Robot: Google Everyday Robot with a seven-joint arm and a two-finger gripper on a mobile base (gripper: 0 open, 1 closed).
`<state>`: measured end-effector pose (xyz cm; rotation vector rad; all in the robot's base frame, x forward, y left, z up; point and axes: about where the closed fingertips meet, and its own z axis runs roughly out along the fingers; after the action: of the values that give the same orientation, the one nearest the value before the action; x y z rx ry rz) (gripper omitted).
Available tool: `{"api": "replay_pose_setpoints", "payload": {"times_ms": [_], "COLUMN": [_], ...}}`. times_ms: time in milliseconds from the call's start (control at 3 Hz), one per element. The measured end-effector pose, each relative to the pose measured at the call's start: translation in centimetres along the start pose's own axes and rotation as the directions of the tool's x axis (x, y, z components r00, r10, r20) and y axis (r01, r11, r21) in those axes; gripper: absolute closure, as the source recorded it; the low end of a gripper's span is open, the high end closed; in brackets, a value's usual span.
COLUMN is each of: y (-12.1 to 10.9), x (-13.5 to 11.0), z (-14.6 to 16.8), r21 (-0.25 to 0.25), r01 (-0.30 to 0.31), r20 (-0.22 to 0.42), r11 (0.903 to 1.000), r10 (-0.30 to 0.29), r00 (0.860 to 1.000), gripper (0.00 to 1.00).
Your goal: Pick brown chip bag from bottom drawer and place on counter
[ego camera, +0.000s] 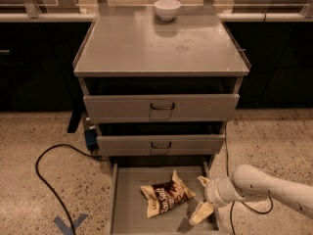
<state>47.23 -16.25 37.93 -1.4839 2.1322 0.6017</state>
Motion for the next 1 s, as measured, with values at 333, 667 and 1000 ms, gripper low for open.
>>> {"api": "replay_pose_setpoints", "payload": {"times_ms": [333,667,1000], "y": [0.0,0.1,-0.7], "x": [0.0,0.5,0.9], "z": [0.0,1.7,6.4], "r21": [0.000,-0.020,-0.045], "r01": [0.000,0.001,-0.011], "r20": [0.000,0.007,0.029], "r11": [1.0000,0.9998,0.9989], "r10": [0.000,-0.001,0.012], "r00": [1.000,1.000,1.000], "gripper": [0.00,0.00,0.00]}}
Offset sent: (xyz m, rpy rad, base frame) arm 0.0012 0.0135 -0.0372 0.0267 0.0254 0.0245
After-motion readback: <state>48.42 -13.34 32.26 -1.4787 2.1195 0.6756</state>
